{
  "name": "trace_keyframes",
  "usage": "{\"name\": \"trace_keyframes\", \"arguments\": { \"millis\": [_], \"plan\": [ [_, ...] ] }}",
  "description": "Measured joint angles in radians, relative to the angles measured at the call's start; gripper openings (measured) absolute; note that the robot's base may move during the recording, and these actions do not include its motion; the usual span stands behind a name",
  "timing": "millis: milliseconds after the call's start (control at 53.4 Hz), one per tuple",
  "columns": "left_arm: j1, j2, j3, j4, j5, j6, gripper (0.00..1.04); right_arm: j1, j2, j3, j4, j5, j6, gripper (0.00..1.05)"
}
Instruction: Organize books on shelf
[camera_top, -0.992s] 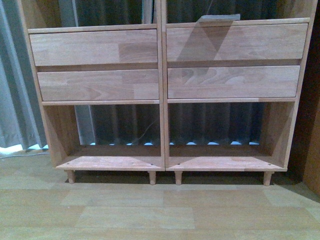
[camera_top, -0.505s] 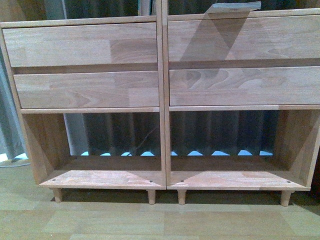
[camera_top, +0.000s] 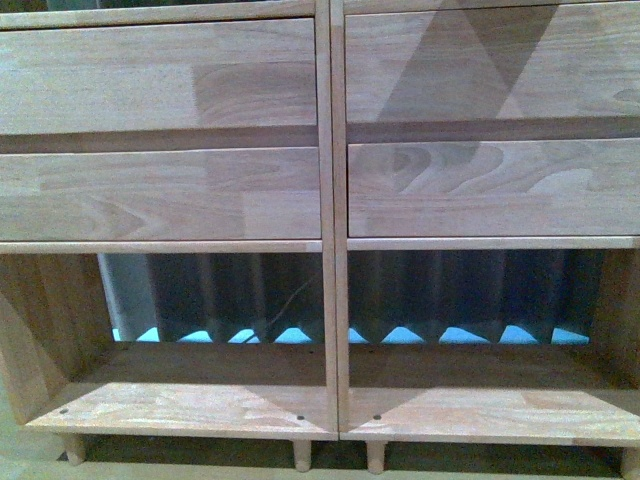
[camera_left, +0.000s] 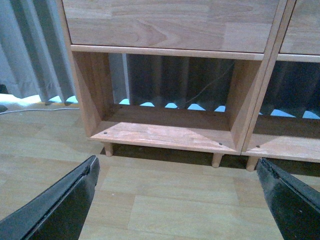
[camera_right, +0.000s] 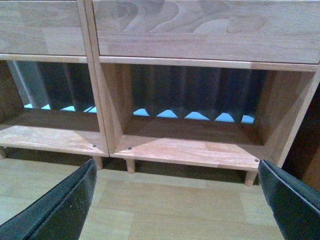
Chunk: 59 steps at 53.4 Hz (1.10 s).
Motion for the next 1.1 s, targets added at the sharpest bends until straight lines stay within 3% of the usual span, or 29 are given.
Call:
{"name": "trace_keyframes", "arguments": {
  "millis": [1105],
  "plan": [
    [0.0, 0.0, 0.0, 0.0, 0.0, 0.0, 0.97, 0.0, 0.0, 0.0, 0.0, 0.002, 0.0, 0.98]
  ]
}}
